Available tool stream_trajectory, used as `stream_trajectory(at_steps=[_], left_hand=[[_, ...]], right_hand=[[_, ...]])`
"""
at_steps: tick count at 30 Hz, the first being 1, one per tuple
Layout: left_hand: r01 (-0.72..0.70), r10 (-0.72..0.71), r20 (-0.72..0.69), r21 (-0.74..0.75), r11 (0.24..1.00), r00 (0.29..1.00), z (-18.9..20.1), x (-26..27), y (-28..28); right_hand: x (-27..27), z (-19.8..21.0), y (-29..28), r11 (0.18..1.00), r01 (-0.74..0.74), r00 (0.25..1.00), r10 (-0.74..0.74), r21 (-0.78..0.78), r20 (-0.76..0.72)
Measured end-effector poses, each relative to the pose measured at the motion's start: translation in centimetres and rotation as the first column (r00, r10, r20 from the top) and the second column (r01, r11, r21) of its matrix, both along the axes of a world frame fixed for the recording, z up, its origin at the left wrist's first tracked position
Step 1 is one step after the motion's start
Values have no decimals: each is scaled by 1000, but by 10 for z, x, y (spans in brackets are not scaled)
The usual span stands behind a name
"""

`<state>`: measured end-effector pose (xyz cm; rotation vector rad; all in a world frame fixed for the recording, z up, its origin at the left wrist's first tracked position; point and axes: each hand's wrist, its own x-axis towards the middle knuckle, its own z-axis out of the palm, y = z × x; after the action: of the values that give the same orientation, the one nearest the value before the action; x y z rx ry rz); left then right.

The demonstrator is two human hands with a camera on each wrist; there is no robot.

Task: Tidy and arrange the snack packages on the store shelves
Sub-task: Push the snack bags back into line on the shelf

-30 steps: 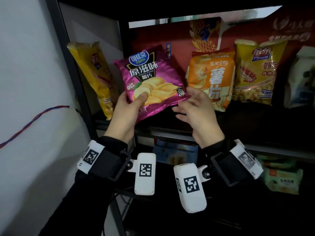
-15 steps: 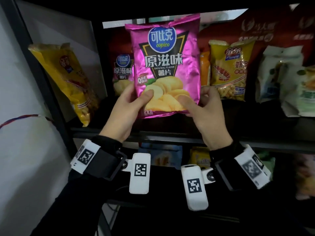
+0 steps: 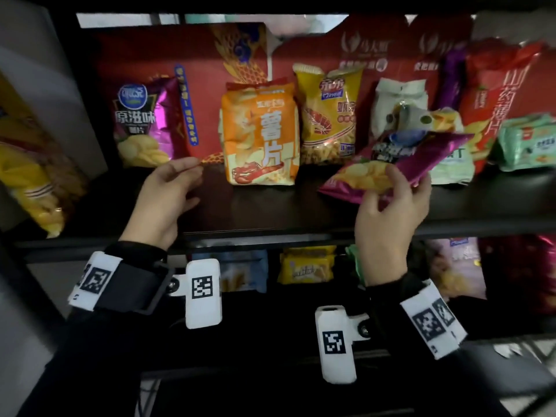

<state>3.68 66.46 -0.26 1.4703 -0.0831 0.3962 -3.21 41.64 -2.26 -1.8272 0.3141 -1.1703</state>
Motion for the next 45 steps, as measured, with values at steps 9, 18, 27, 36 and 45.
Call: stream_trajectory(at_steps=[9, 18, 27, 36, 45], left_hand=[[21, -21, -7, -54, 998, 1000, 0, -3, 9], [-10, 9, 12, 94, 996, 1000, 2, -18, 3], [-139, 139, -38, -15, 990, 990, 87, 26, 51], [-213, 338, -231, 436, 874, 913, 93, 124, 100], [-202, 411, -274, 561, 802, 870, 70, 135, 105]], right_hand=[[1, 1, 23, 864, -82, 880, -171, -497, -444], [14, 17, 67, 815, -262, 965, 214, -516, -151], [46, 10, 99, 617, -565, 821, 348, -548, -453], [54, 6, 88, 594, -660, 746, 444, -460, -497], [55, 5, 88, 548, -668, 737, 396, -503, -548]])
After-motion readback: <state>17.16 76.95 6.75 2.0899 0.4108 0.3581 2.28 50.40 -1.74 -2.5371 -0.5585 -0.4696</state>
